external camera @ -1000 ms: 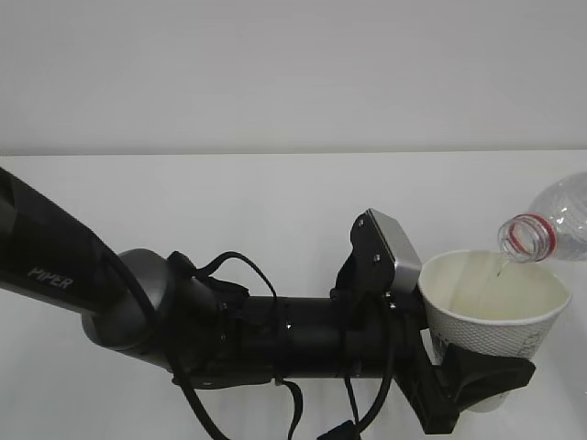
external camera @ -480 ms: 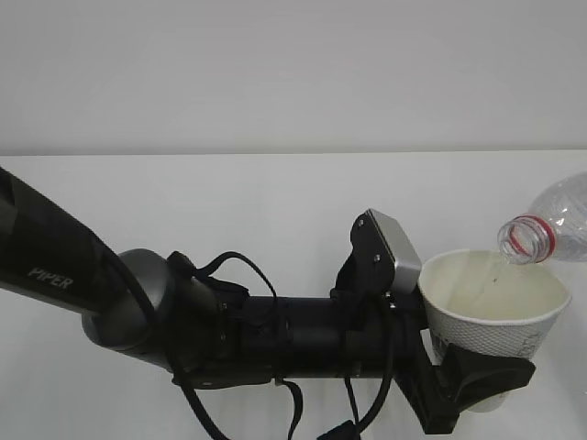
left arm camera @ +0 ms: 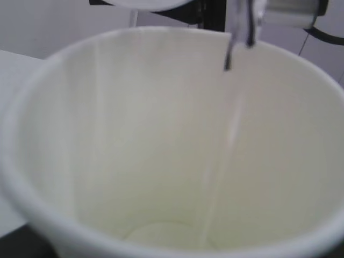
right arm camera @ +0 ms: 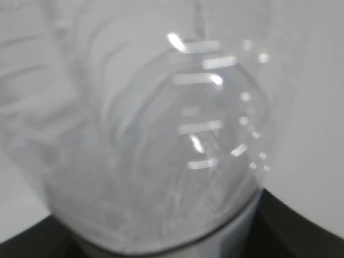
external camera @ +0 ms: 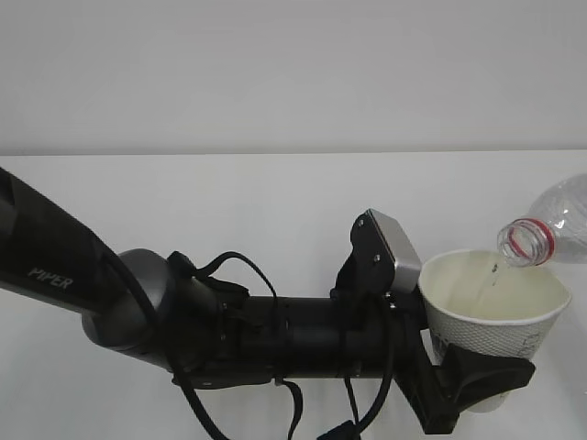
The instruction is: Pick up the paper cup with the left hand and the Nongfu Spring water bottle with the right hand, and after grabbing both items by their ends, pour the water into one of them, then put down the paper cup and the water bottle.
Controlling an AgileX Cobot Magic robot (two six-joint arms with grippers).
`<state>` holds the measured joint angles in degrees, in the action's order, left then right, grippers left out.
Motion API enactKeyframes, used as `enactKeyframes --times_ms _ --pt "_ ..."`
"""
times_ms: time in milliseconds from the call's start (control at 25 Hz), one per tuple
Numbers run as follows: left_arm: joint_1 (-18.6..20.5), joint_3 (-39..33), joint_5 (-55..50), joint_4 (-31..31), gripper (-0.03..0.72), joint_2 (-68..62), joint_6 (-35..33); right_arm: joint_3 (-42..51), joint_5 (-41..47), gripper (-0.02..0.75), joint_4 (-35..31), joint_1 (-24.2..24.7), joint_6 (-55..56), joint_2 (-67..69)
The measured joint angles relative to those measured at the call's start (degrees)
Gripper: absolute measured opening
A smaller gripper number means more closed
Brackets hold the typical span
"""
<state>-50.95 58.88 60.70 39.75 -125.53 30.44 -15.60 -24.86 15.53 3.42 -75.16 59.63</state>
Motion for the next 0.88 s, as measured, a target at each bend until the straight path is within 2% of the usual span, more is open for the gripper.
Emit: enactKeyframes --times_ms 880 --pt "0.0 0.0 -0.1 0.0 0.547 0.0 0.0 0.0 0.0 0.449 0.0 0.0 -0.5 0.0"
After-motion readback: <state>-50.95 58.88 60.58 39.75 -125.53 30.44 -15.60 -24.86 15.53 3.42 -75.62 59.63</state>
